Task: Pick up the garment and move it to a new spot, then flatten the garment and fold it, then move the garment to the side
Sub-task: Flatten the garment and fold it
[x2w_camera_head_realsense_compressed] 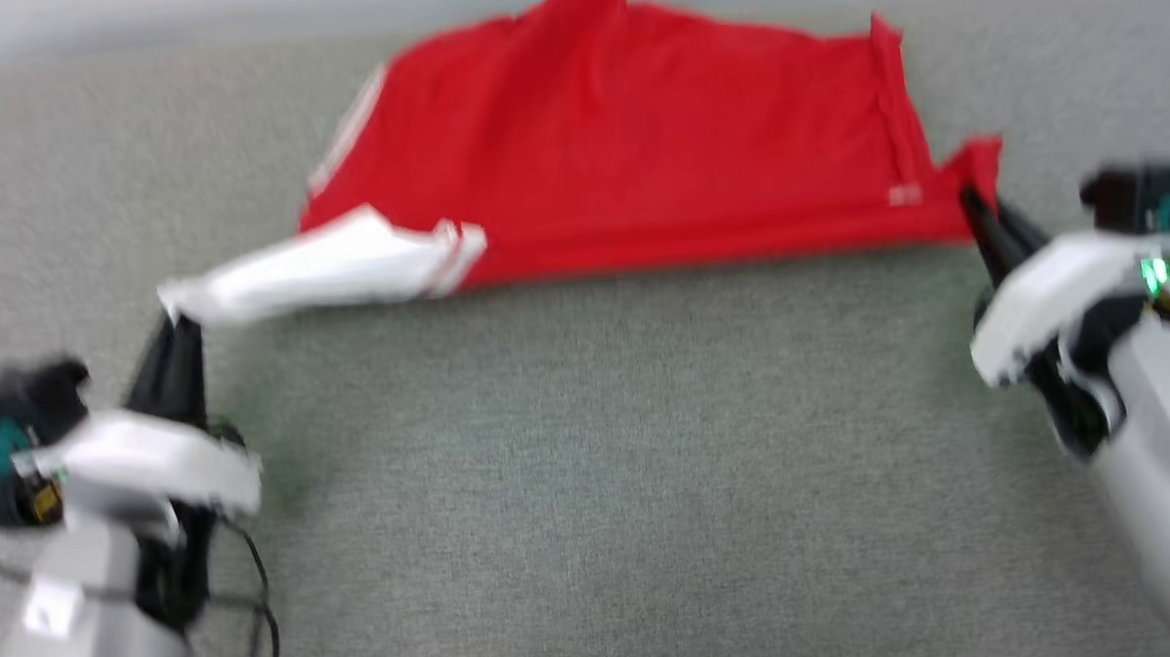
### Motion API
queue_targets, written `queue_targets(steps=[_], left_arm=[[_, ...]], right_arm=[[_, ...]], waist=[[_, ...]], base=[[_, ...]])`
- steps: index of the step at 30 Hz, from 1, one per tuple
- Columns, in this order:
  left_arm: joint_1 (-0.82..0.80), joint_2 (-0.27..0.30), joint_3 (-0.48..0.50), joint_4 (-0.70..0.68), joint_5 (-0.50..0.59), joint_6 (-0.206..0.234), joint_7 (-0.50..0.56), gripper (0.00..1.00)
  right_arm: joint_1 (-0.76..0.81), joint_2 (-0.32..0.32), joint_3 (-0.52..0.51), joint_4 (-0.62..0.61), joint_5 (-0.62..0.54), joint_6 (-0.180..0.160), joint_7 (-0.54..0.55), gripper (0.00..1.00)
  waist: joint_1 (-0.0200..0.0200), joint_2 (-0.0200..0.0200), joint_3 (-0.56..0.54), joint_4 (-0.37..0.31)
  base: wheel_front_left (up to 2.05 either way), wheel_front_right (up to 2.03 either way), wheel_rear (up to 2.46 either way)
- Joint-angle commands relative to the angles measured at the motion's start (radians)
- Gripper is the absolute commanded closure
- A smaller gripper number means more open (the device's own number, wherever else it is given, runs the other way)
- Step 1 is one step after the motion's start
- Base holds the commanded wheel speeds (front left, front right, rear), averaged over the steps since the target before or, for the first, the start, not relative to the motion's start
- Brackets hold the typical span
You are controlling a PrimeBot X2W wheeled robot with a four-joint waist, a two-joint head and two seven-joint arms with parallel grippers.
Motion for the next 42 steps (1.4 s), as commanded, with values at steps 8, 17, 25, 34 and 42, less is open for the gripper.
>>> queue_targets(steps=[8,17,25,34,42], left_arm=[[0.294,-0.024,0.038,-0.144,0.019,0.062,0.001,1.00],[0.551,-0.039,0.028,-0.280,-0.006,0.123,0.077,1.00],[0.741,-0.057,0.048,-0.411,-0.054,0.165,0.109,1.00],[0.798,-0.049,0.034,-0.529,-0.044,0.194,0.142,1.00],[0.626,-0.045,-0.045,-0.481,-0.016,0.135,0.184,1.00]], right_arm=[[0.310,-0.067,-0.054,-0.165,0.043,-0.004,0.036,1.00],[0.690,-0.018,-0.220,-0.435,-0.027,-0.004,0.145,1.00],[0.980,0.109,-0.372,-0.726,-0.123,-0.004,0.303,1.00],[1.074,0.171,-0.431,-0.878,-0.207,-0.003,0.408,1.00],[0.959,0.166,-0.393,-0.874,-0.231,-0.002,0.465,1.00]], waist=[[0.0002,0.0000,-0.161,0.005],[0.0002,0.0000,-0.270,0.028],[0.0002,0.0000,-0.318,0.037],[0.0002,0.0000,-0.325,0.047],[0.0002,0.0000,-0.305,0.040]], base=[[0.00,0.00,0.00],[0.00,0.00,0.00],[0.00,0.00,0.00],[0.00,0.00,0.00],[0.00,0.00,0.00]])
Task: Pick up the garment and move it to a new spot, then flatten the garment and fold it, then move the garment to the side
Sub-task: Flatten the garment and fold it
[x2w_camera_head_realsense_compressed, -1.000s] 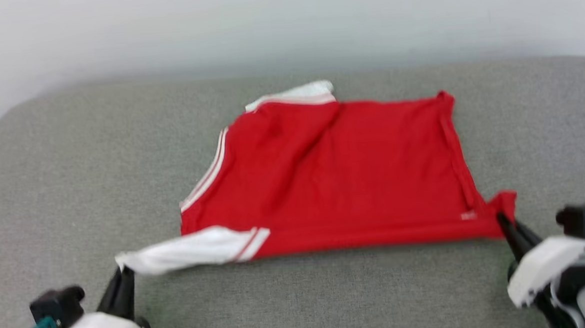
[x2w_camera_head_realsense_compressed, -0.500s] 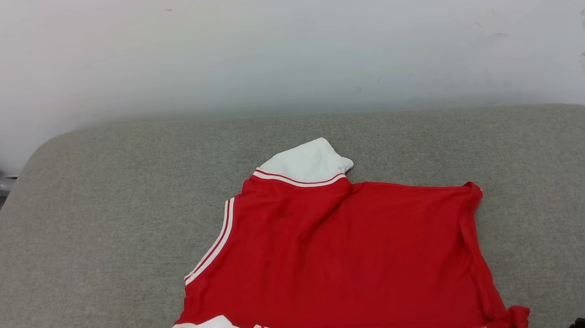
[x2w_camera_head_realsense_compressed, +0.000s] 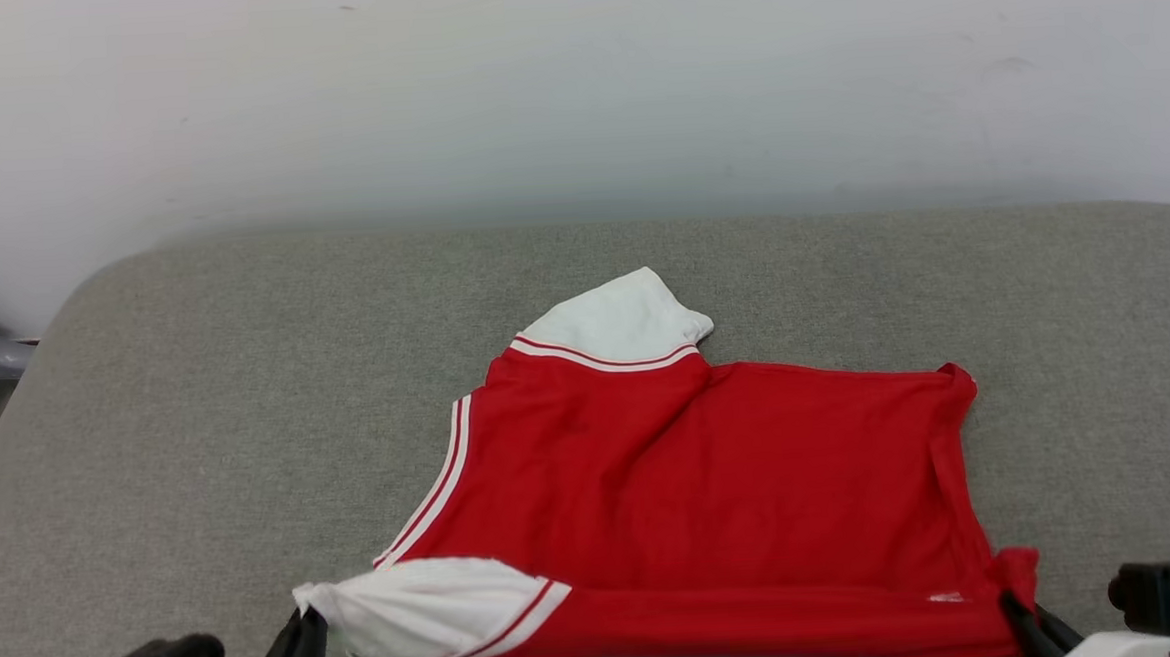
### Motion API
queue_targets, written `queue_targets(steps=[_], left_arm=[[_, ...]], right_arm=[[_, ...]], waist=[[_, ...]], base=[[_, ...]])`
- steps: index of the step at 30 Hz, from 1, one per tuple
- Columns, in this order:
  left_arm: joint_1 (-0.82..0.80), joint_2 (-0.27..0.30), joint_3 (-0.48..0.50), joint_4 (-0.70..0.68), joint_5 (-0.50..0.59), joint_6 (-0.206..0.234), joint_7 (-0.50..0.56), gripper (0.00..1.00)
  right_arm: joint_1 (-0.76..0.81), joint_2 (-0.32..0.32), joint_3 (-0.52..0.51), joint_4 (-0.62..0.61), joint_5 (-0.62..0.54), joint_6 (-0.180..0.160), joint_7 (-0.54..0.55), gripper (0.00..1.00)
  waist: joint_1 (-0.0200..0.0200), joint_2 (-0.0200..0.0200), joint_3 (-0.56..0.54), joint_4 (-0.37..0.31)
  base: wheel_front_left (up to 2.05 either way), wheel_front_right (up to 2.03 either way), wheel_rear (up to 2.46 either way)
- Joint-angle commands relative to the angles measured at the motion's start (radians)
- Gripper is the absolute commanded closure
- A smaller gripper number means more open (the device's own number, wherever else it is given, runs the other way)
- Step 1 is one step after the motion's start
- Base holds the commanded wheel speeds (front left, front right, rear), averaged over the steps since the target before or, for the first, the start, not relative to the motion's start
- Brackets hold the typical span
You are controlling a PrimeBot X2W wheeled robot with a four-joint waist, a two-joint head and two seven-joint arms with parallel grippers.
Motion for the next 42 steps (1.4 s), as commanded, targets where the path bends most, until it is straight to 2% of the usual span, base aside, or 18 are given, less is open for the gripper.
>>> queue_targets(steps=[1,11,22,23,25,26,27,28,29,30,36,42], left_arm=[[-0.055,-0.003,-0.012,0.024,0.010,-0.014,0.002,1.00],[-0.298,-0.042,-0.070,0.197,0.042,-0.084,-0.049,1.00],[-0.438,-0.083,-0.118,0.468,0.011,-0.135,-0.053,1.00],[-0.444,-0.086,-0.124,0.489,0.007,-0.137,-0.049,1.00],[-0.459,-0.090,-0.133,0.519,0.005,-0.143,-0.058,1.00],[-0.465,-0.092,-0.138,0.536,0.002,-0.145,-0.061,1.00],[-0.468,-0.095,-0.140,0.549,-0.004,-0.147,-0.064,0.89],[-0.471,-0.097,-0.143,0.563,-0.006,-0.149,-0.064,0.60],[-0.474,-0.098,-0.145,0.574,-0.010,-0.151,-0.067,0.04],[-0.476,-0.098,-0.145,0.582,-0.012,-0.151,-0.076,0.00],[-0.476,-0.079,-0.126,0.607,-0.012,-0.135,-0.119,0.00],[-0.464,0.002,-0.100,0.585,-0.008,-0.109,-0.087,0.00]], right_arm=[[-0.039,-0.010,0.011,0.013,-0.002,-0.002,0.004,1.00],[-0.212,-0.037,0.048,0.126,-0.048,-0.002,-0.032,1.00],[-0.357,-0.030,0.078,0.371,-0.061,-0.002,-0.151,1.00],[-0.364,-0.028,0.083,0.394,-0.062,-0.002,-0.163,0.88],[-0.375,-0.026,0.091,0.438,-0.063,-0.002,-0.181,0.72],[-0.380,-0.025,0.092,0.457,-0.060,-0.002,-0.192,0.59],[-0.384,-0.024,0.095,0.473,-0.058,-0.002,-0.199,0.11],[-0.389,-0.023,0.096,0.489,-0.054,-0.002,-0.211,0.00],[-0.391,-0.020,0.098,0.500,-0.049,-0.002,-0.226,0.00],[-0.393,-0.020,0.101,0.504,-0.051,-0.002,-0.251,0.00],[-0.391,-0.018,0.093,0.479,-0.069,-0.001,-0.449,0.00],[-0.363,-0.006,0.105,0.427,-0.089,-0.001,-0.516,0.00]], waist=[[-0.0001,-0.0001,0.010,-0.006],[-0.0001,-0.0001,0.109,-0.014],[-0.0001,-0.0001,0.196,-0.012],[-0.0001,-0.0001,0.198,-0.012],[-0.0001,-0.0001,0.199,-0.010],[-0.0001,-0.0001,0.197,-0.009],[-0.0001,-0.0001,0.193,-0.008],[-0.0001,-0.0001,0.189,-0.008],[-0.0001,-0.0001,0.183,-0.010],[-0.0001,-0.0001,0.177,-0.011],[-0.0001,-0.0001,0.136,-0.014],[-0.0001,-0.0001,0.096,-0.022]], base=[[0.00,0.00,0.00],[0.00,0.00,0.00],[0.00,0.00,0.00],[0.00,0.00,0.00],[0.00,0.00,0.00],[0.00,0.00,0.00],[0.00,0.00,0.00],[0.00,0.00,0.00],[0.00,0.00,0.00],[0.00,0.00,0.00],[0.00,0.00,0.00],[0.00,0.00,0.00]])
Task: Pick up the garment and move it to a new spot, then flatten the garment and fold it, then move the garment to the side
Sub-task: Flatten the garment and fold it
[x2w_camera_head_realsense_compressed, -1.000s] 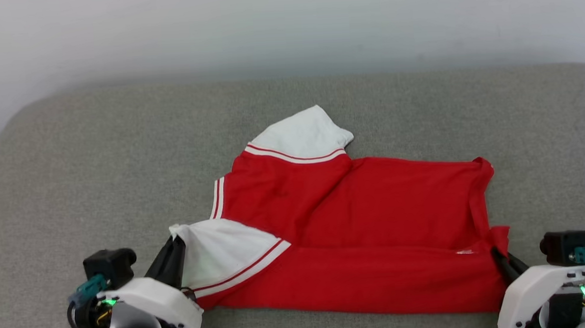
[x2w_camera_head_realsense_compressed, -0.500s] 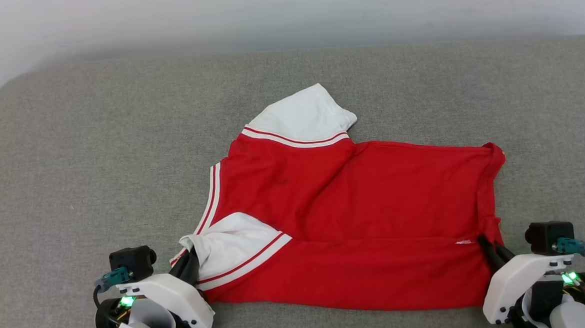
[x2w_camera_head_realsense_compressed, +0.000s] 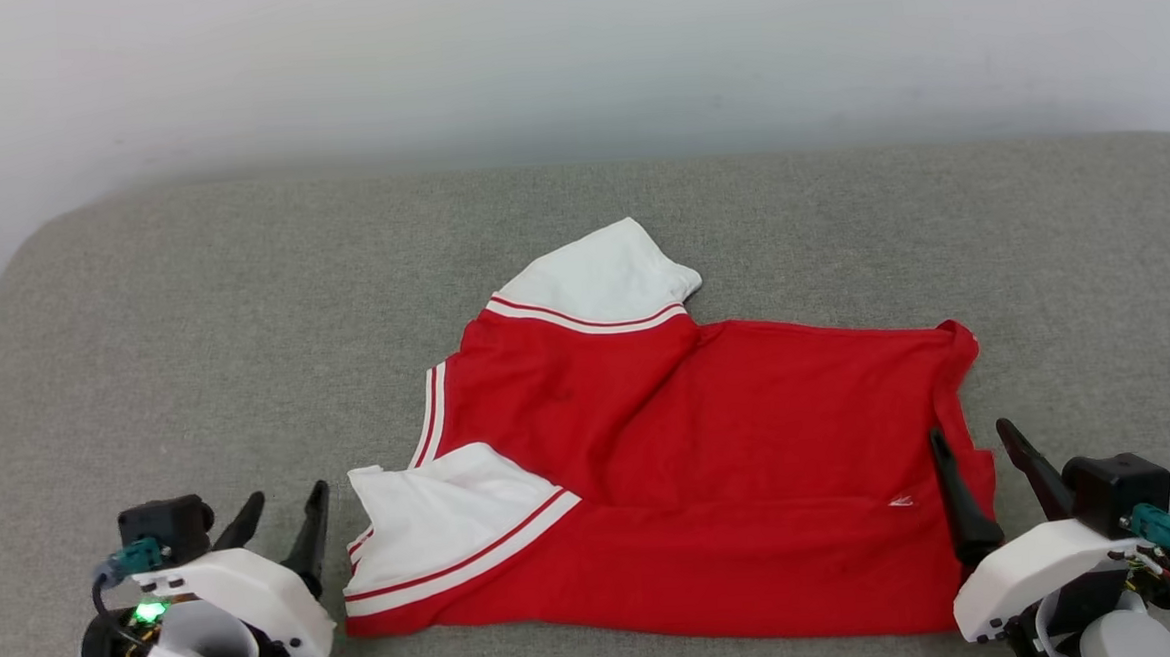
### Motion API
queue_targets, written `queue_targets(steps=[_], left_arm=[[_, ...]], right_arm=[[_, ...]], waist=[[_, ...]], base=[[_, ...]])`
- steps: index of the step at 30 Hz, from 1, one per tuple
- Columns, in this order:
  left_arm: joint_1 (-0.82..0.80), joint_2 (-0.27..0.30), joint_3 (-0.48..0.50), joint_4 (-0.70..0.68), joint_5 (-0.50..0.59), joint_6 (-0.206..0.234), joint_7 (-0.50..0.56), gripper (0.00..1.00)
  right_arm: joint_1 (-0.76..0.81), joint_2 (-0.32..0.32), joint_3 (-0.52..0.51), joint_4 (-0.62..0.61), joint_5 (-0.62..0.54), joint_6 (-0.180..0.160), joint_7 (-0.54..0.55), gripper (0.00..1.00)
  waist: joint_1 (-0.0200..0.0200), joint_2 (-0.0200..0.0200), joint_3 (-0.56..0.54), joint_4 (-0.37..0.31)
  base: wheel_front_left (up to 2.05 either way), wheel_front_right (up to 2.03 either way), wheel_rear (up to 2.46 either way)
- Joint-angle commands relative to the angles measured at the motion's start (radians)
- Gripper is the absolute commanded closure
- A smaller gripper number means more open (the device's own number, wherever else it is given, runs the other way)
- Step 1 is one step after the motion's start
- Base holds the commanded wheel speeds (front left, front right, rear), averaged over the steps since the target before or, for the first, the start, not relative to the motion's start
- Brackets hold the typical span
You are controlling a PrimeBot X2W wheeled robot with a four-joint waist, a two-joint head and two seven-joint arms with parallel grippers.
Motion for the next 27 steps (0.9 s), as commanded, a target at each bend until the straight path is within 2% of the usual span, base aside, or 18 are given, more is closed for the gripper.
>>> queue_targets(steps=[1,4,9,16,22,27], left_arm=[[0.005,0.018,0.003,-0.011,0.002,0.005,0.022,0.00],[0.014,0.068,0.003,-0.054,-0.015,0.000,0.117,0.00],[0.053,0.139,-0.013,-0.190,-0.081,-0.005,0.371,0.00],[0.146,0.204,-0.034,-0.407,-0.181,0.043,0.667,0.00],[0.157,0.212,-0.055,-0.467,-0.195,0.095,0.770,0.00],[0.118,0.218,-0.074,-0.434,-0.169,0.127,0.813,0.00]], right_arm=[[0.014,0.005,0.001,-0.018,-0.007,-0.001,-0.003,0.00],[0.041,0.015,-0.005,-0.062,-0.008,-0.001,0.013,0.00],[0.090,0.033,-0.024,-0.137,-0.013,-0.001,0.049,0.00],[0.134,0.052,-0.031,-0.229,-0.019,-0.001,0.094,0.00],[0.122,0.061,-0.025,-0.284,-0.011,-0.001,0.114,0.00],[0.106,0.064,-0.024,-0.303,-0.024,-0.001,0.126,0.00]], waist=[[0.0000,0.0000,-0.012,-0.003],[0.0000,0.0000,-0.028,-0.006],[0.0000,0.0000,-0.052,-0.012],[0.0000,0.0000,-0.051,-0.039],[0.0000,0.0000,0.000,-0.072],[0.0000,0.0000,0.048,-0.095]], base=[[0.00,0.00,0.00],[0.00,0.00,0.00],[0.00,0.00,0.00],[0.00,0.00,0.00],[0.00,0.00,0.00],[0.00,0.00,0.00]])
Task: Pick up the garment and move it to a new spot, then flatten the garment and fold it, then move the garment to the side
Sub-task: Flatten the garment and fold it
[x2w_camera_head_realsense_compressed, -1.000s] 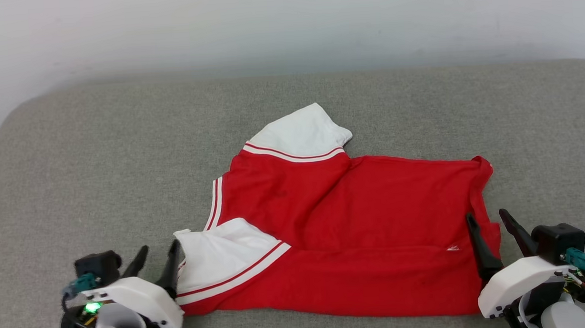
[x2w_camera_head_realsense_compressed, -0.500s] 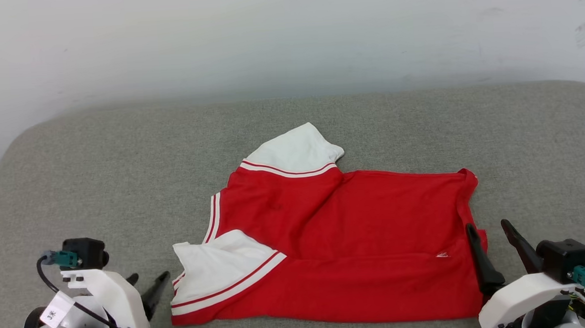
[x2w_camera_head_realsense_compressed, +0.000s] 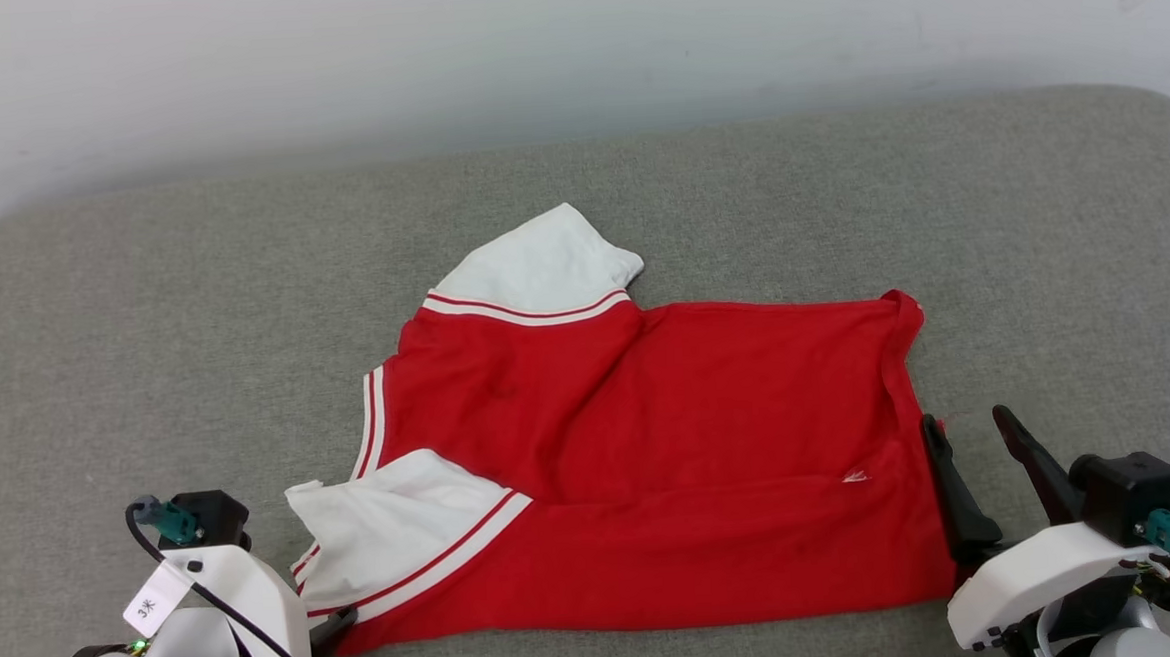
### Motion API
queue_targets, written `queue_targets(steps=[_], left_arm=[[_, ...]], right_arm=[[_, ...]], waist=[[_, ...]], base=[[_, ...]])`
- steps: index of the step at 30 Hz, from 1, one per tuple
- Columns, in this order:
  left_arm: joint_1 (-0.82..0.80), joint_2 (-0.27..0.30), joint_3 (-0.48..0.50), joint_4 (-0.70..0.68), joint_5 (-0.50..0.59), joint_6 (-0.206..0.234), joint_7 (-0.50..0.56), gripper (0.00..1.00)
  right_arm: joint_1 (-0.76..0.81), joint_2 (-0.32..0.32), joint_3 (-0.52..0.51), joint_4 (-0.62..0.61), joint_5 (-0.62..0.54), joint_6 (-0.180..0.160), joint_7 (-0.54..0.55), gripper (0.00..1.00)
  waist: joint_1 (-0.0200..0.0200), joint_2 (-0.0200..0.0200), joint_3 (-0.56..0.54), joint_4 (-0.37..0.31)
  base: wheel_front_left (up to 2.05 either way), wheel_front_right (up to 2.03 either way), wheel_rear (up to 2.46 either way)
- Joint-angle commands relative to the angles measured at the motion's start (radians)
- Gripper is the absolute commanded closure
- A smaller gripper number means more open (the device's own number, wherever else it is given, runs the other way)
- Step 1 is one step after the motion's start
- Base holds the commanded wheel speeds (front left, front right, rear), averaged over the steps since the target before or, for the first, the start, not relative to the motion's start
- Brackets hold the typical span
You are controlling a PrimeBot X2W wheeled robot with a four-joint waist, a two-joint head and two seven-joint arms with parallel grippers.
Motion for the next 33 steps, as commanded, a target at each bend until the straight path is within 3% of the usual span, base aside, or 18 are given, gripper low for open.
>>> queue_targets(steps=[1,5,6,7,8,9,15,23,26,33], left_arm=[[-0.016,-0.006,-0.009,0.013,0.003,-0.002,0.013,0.00],[-0.017,-0.035,-0.050,0.050,-0.025,-0.026,0.069,0.00],[-0.010,-0.051,-0.059,0.059,-0.042,-0.033,0.086,0.11],[-0.003,-0.060,-0.071,0.064,-0.052,-0.041,0.102,0.61],[0.001,-0.067,-0.076,0.067,-0.059,-0.048,0.103,0.88],[0.004,-0.075,-0.075,0.069,-0.065,-0.052,0.098,1.00],[0.004,-0.052,-0.057,0.054,-0.044,-0.053,0.049,1.00],[0.013,-0.009,-0.019,-0.046,-0.005,-0.028,-0.027,1.00],[0.015,-0.006,-0.015,-0.086,0.003,-0.020,-0.037,1.00],[-0.003,-0.006,-0.019,-0.145,0.008,-0.012,-0.034,1.00]], right_arm=[[-0.013,0.006,0.001,-0.005,-0.004,-0.001,0.002,0.00],[-0.021,0.007,-0.003,0.005,0.007,-0.001,0.008,0.00],[-0.019,0.007,-0.006,0.008,0.011,-0.001,0.012,0.00],[-0.019,0.007,-0.009,0.010,0.018,-0.001,0.015,0.00],[-0.021,0.008,-0.009,0.011,0.022,-0.001,0.019,0.00],[-0.023,0.008,-0.011,0.010,0.027,-0.001,0.022,0.00],[-0.021,-0.015,-0.048,-0.007,0.093,-0.001,0.122,0.00],[0.003,-0.119,-0.023,-0.070,0.172,-0.001,0.564,0.00],[0.012,-0.130,0.001,-0.095,0.188,-0.001,0.694,0.00],[-0.040,-0.139,0.051,-0.036,0.180,-0.001,0.806,0.00]], waist=[[0.0000,0.0000,0.025,-0.018],[0.0000,0.0000,0.042,-0.032],[0.0000,0.0000,0.043,-0.035],[0.0000,0.0000,0.044,-0.037],[0.0000,0.0000,0.044,-0.039],[0.0000,0.0000,0.043,-0.040],[0.0000,0.0000,0.031,-0.038],[0.0000,0.0000,0.013,-0.021],[0.0000,0.0000,0.016,-0.011],[0.0000,0.0000,0.052,0.006]], base=[[0.00,0.00,0.00],[0.00,0.00,0.00],[0.00,0.00,0.00],[0.00,0.00,0.00],[0.00,0.00,0.00],[0.00,0.00,0.00],[0.00,0.00,0.00],[0.00,0.00,0.00],[0.00,0.00,0.00],[0.00,0.00,0.00]])
